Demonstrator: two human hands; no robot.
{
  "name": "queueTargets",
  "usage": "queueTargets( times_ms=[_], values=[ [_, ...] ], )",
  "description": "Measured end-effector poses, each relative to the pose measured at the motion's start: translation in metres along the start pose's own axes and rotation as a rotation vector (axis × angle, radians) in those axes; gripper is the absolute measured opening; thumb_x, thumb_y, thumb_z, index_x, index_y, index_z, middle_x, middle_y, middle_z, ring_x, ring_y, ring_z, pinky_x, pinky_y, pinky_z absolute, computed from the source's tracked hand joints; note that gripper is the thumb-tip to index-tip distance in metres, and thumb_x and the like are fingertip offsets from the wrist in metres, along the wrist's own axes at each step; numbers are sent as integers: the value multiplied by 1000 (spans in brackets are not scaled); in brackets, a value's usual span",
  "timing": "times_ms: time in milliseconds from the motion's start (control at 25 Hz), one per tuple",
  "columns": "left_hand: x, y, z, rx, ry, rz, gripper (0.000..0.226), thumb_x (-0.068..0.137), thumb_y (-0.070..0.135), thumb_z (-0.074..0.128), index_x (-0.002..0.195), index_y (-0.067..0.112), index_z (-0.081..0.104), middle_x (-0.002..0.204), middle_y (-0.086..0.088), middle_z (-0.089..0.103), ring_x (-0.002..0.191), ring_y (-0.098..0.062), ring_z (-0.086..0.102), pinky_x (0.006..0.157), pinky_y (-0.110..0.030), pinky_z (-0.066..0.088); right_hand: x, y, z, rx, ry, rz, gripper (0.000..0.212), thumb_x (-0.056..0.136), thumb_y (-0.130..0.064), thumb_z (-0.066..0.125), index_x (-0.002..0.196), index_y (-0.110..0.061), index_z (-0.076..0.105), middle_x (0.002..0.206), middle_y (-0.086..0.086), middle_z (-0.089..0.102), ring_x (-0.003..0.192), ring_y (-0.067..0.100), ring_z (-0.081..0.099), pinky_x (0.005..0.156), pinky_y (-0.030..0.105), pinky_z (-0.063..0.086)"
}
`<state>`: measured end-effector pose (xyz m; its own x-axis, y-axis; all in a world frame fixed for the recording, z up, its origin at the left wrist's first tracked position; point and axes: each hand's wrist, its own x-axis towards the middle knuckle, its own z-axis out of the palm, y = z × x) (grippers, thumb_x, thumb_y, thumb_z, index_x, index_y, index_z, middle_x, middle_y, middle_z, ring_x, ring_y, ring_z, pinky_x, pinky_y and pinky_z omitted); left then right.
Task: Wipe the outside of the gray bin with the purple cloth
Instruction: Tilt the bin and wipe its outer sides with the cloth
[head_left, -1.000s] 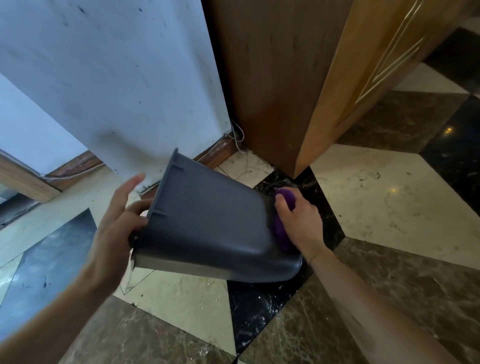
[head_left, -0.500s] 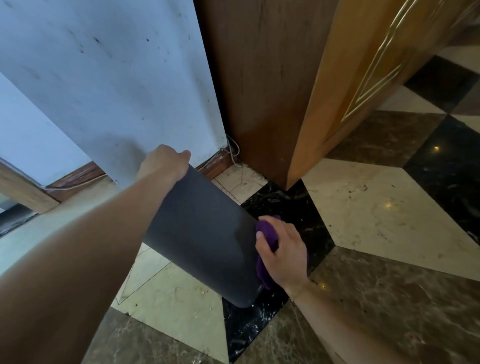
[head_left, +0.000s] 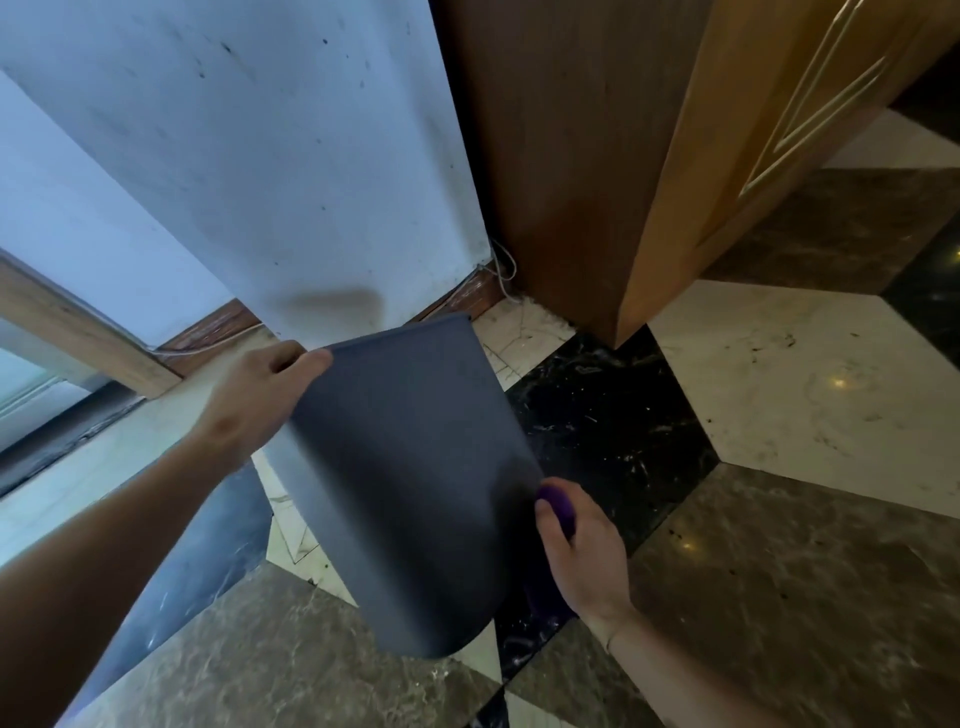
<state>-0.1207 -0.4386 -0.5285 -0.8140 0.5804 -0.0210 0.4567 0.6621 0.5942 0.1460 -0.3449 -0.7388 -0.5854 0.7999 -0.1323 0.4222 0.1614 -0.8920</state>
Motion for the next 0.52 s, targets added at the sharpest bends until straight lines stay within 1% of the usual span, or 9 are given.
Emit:
queueTargets(
  times_ms=[80, 160, 240, 320, 360, 400, 440, 480, 520],
  values=[
    [-2, -2, -1, 41, -14, 22, 52, 88, 47, 58, 71, -1, 44, 61, -7, 36, 56, -22, 36, 58, -34, 31, 0, -1, 2, -20, 14, -17, 33, 94, -49, 42, 122, -39, 55, 113, -14, 64, 105, 12, 59, 90, 35, 48],
    [-2, -1, 1, 51, 23, 49, 54, 87, 46, 61, 62, 4, 39, 58, -6, 35, 55, -22, 34, 57, -32, 28, 2, -1, 0, -18, 14, -7, 32, 95, -49, 42, 122, -38, 56, 113, -14, 65, 104, 10, 60, 89, 34, 49],
    [-4, -2, 3, 30, 34, 74, 51, 88, 41, 63, 58, 9, 37, 57, -5, 34, 54, -21, 32, 57, -32, 25, 5, -8, -4, 40, 24, 52, 27, 97, -47, 44, 119, -38, 57, 106, -14, 67, 101, 11, 64, 87, 35, 51],
    [-10, -5, 4, -2, 10, 130, 45, 88, 39, 64, 60, 9, 47, 60, -9, 39, 56, -21, 36, 58, -33, 28, 17, -30, -15, 176, 14, 151, 20, 98, -44, 49, 115, -38, 59, 98, -17, 65, 99, 15, 65, 85, 33, 51],
    [-13, -8, 3, -1, -11, 166, 40, 86, 41, 64, 66, 7, 55, 63, -13, 47, 59, -24, 42, 59, -35, 32, 30, -48, -24, 238, 14, 185, 20, 98, -45, 51, 114, -38, 59, 96, -17, 63, 100, 16, 64, 85, 31, 48],
    [-16, -10, 2, 2, -40, 209, 38, 85, 42, 63, 75, 4, 61, 71, -16, 55, 67, -26, 49, 63, -36, 37, 47, -66, -34, 260, 20, 190, 22, 96, -50, 52, 113, -38, 60, 96, -15, 63, 101, 17, 63, 87, 30, 45],
    [-19, -11, 0, -3, -80, 252, 38, 84, 41, 62, 81, 3, 65, 83, -13, 61, 80, -26, 56, 70, -34, 41, 66, -84, -45, 256, 11, 187, 30, 93, -57, 52, 113, -37, 61, 99, -10, 64, 102, 18, 61, 90, 30, 44],
    [-22, -13, -2, -25, -134, 297, 35, 84, 39, 63, 84, 4, 67, 99, -5, 64, 95, -20, 57, 79, -27, 42, 87, -102, -57, 240, -13, 194, 42, 88, -67, 51, 113, -34, 62, 105, -4, 64, 105, 20, 60, 95, 33, 44],
    [-23, -14, -5, -49, -198, 347, 29, 86, 38, 65, 83, 10, 68, 117, 2, 61, 107, -11, 55, 84, -17, 40, 106, -118, -70, 241, -48, 220, 58, 83, -74, 52, 117, -28, 63, 111, 0, 64, 107, 24, 59, 101, 37, 44]
  ],
)
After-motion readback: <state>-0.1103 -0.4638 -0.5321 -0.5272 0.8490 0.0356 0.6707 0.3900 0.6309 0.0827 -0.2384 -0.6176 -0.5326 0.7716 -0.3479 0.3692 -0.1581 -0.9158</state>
